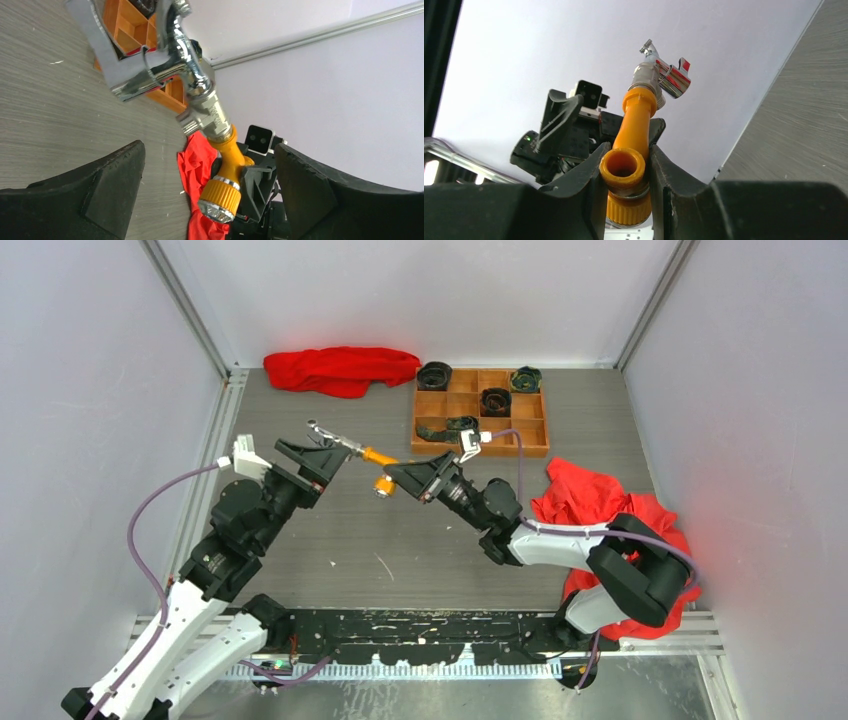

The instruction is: Install the water faucets

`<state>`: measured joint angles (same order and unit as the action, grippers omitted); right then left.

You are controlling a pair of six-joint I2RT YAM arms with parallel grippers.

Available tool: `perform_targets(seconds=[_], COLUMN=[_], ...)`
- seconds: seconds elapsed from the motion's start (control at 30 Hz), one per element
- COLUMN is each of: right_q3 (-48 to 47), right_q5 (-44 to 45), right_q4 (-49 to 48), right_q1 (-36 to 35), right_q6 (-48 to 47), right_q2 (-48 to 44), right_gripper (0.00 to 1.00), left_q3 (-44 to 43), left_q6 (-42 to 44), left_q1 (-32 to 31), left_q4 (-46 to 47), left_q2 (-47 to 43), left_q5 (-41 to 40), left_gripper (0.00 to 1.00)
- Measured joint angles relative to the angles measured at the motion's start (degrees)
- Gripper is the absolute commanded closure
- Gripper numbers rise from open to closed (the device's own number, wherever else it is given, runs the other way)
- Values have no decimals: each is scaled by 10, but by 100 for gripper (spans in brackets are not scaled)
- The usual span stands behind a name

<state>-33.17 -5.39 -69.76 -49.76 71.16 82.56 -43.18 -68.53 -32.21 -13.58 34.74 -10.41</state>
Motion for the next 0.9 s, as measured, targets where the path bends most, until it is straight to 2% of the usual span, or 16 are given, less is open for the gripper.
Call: perform_targets(seconds=[0.27,0.63,0.9], right_q3=[14,14,14], right_q5=[11,8,8], right_q4=[-59,-100,-119], right_q1=[11,12,12], right_q6=[56,118,149], right_q2=[35,56,56], right_gripper=[100,100,100], left_q3=[2,81,122], left_q6=[0,-2,10], left_q1=[0,0,1], left_q4=[0,155,261], left_q2=[3,71,60], left_q5=[30,89,90], left_gripper=[0,0,0])
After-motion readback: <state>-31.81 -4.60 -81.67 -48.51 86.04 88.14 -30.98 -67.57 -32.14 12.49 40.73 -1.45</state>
